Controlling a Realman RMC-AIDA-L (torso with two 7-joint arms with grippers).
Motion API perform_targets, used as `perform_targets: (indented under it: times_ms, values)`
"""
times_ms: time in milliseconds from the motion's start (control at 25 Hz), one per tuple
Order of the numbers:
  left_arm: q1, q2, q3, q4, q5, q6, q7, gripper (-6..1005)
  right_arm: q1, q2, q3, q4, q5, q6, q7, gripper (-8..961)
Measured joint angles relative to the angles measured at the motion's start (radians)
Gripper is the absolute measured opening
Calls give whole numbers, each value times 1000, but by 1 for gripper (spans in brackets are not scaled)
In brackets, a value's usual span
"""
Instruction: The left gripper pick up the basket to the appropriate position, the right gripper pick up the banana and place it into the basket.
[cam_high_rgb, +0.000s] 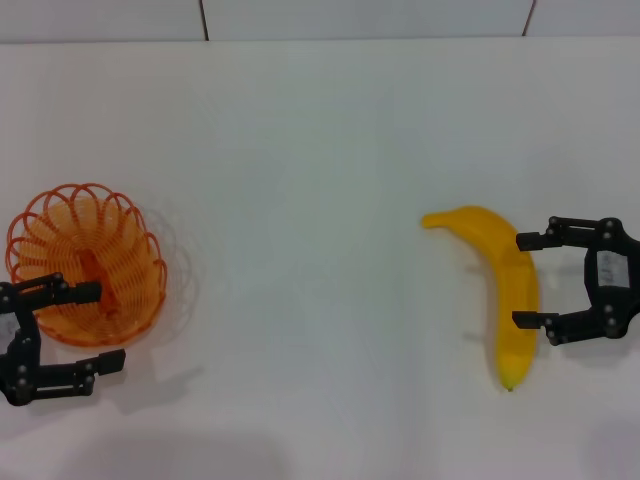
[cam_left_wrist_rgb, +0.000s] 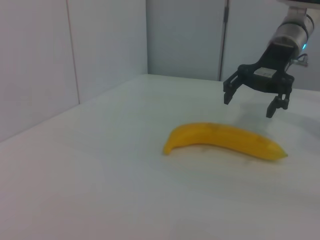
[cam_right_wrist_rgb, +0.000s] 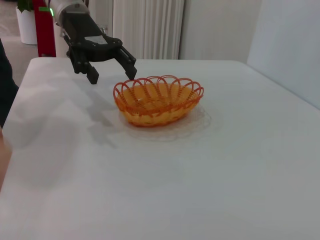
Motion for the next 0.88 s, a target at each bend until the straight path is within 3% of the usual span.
perform_targets:
  times_ms: [720, 880]
  values:
    - [-1, 0, -3, 2, -3, 0, 0, 845, 0, 2, 0, 5, -1, 12, 2, 890]
    - [1, 1, -5, 3, -87, 5, -1, 845, 0, 2, 0, 7, 0, 12, 0, 891]
